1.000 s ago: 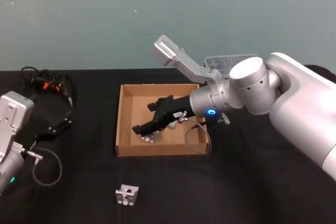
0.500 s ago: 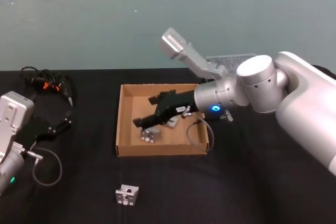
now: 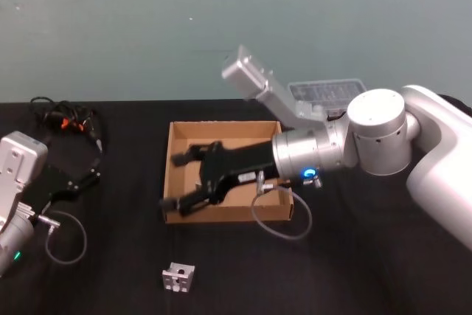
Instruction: Use one hand to pick up the angle iron from the table and place it into the box.
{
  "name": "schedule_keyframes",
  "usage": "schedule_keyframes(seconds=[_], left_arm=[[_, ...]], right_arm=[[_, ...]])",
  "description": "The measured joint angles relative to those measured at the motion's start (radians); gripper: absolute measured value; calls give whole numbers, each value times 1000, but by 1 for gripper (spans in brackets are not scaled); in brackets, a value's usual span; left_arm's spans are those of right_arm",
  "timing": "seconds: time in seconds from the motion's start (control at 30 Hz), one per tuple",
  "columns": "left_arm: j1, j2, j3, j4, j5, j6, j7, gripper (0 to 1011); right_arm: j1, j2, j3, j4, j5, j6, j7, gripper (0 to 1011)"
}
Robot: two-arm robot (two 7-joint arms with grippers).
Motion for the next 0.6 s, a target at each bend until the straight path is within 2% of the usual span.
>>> schedule_keyframes(seconds=[0.13,0.27,0.33,0.37,0.4,0.47,0.6], left_arm=[[0,0,0,0,0,0,0,1000],[0,0,0,0,0,0,0,1000],[0,0,0,0,0,0,0,1000],[0,0,0,0,0,0,0,1000],[0,0,0,0,0,0,0,1000],[0,0,0,0,0,0,0,1000],[0,0,0,0,0,0,0,1000]], right_arm=[[12,11,-44,-22,-5,-31,66,1000],[37,20,-107,-31,-32,-57,135,1000],[45,23,-125,-33,-44,-62,148,1000],[55,26,-148,-35,-59,-67,162,1000],[55,26,-148,-35,-59,-67,162,1000],[74,32,-185,-35,-86,-70,183,1000],[99,36,-229,-27,-114,-67,206,1000]])
